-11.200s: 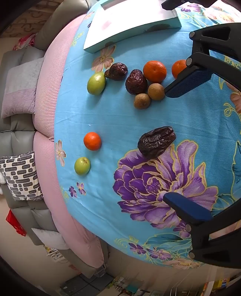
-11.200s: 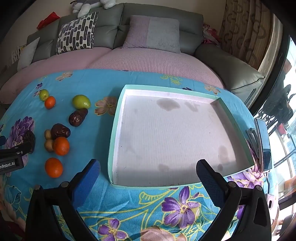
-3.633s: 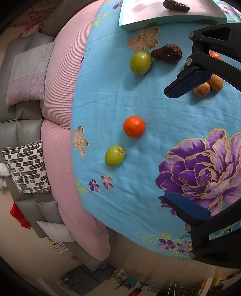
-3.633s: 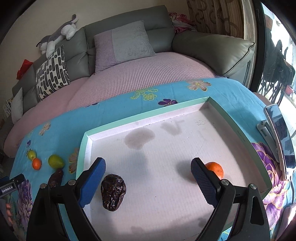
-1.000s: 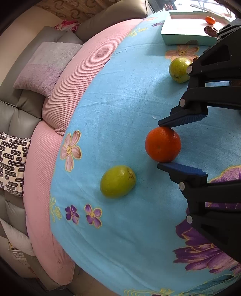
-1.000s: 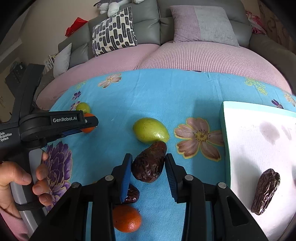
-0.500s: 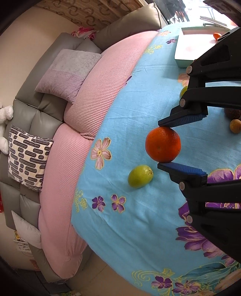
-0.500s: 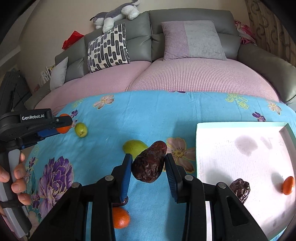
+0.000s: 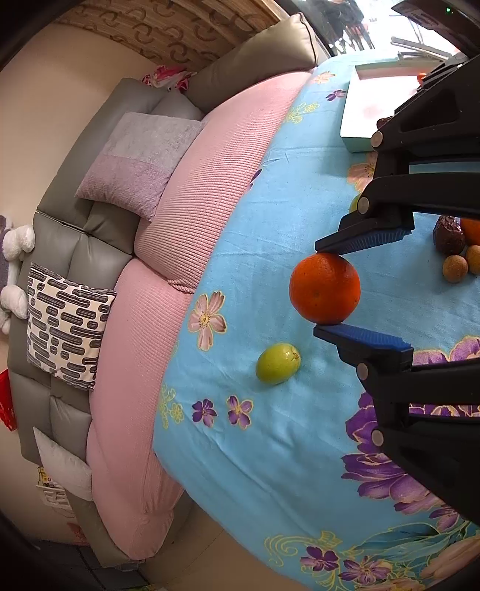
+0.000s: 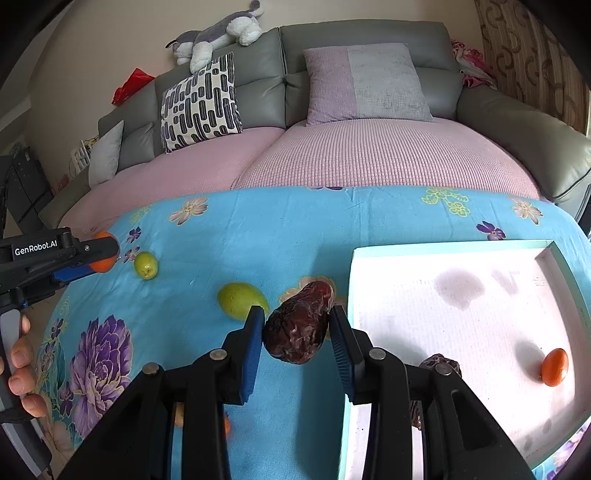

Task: Organize fruits
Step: 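Carry the date and tangerine in both grippers over the white tray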

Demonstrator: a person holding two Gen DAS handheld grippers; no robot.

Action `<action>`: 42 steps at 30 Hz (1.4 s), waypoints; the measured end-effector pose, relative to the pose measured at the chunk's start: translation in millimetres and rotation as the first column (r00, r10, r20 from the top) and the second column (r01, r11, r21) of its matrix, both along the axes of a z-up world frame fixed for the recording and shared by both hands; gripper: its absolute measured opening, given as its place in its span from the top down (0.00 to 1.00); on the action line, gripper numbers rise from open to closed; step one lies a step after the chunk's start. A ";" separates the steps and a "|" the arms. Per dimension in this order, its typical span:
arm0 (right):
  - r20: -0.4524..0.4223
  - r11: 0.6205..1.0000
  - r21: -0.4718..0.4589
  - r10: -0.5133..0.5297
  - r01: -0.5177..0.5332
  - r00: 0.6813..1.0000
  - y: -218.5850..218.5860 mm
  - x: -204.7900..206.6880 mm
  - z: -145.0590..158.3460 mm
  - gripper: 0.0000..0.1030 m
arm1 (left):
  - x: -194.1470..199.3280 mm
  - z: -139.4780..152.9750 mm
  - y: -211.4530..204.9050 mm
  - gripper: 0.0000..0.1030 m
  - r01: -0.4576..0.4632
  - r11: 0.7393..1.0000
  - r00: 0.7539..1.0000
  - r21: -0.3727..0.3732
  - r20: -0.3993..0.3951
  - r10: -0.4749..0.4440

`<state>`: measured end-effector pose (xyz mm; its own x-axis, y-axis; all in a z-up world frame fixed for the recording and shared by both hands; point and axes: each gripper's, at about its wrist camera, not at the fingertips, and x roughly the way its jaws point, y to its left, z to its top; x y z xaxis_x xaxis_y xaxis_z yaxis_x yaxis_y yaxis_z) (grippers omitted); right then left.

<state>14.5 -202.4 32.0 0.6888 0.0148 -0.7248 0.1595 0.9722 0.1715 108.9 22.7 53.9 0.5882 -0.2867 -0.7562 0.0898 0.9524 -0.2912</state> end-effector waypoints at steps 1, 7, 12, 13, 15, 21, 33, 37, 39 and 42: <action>0.002 1.000 0.000 -0.007 0.007 1.000 -3.3 -1.1 0.9 0.63 | -1.2 0.7 -2.6 0.61 0.006 1.000 1.000 0.003 0.002 -0.006; 0.002 0.998 -0.007 -0.065 0.065 0.998 -26.6 -9.4 4.3 0.63 | -10.6 -0.2 -25.5 0.61 0.074 0.997 0.997 0.012 0.000 -0.074; -0.002 0.992 -0.019 -0.122 0.121 0.993 -50.5 -19.5 7.3 0.63 | -22.2 -0.6 -52.2 0.61 0.154 0.988 0.988 0.014 -0.007 -0.154; -0.005 0.991 -0.022 -0.133 0.133 0.991 -55.5 -21.3 7.8 0.63 | -24.8 -0.7 -57.3 0.61 0.169 0.986 0.986 0.015 -0.007 -0.169; -0.010 0.987 -0.030 -0.158 0.158 0.987 -65.9 -25.4 8.3 0.63 | -30.8 -1.1 -68.1 0.61 0.201 0.980 0.980 0.016 -0.008 -0.201; -0.018 0.967 -0.044 -0.253 0.252 0.967 -99.6 -41.3 9.6 0.63 | -48.4 -3.9 -95.9 0.61 0.290 0.957 0.957 0.020 -0.014 -0.290; -0.004 0.921 -0.046 -0.387 0.386 0.922 -145.1 -73.5 20.2 0.63 | -94.4 -8.9 -157.5 0.61 0.496 0.867 0.868 0.040 -0.021 -0.496; 0.003 0.916 -0.051 -0.399 0.399 0.917 -149.8 -79.2 24.0 0.63 | -109.1 -14.0 -175.0 0.61 0.552 0.832 0.834 0.049 -0.035 -0.551; 0.003 0.915 -0.050 -0.402 0.401 0.916 -150.9 -81.6 25.2 0.63 | -115.4 -16.8 -181.6 0.61 0.572 0.819 0.820 0.052 -0.047 -0.570; -0.001 0.914 -0.042 -0.403 0.403 0.915 -151.0 -82.9 25.4 0.63 | -121.3 -23.5 -189.2 0.61 0.589 0.806 0.808 0.052 -0.073 -0.585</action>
<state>-68.3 -353.3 57.4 0.6233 -0.2918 -0.7254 0.5408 0.8310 0.1304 -12.4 -166.5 30.4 0.2851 -0.5108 -0.8110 0.6253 0.7404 -0.2466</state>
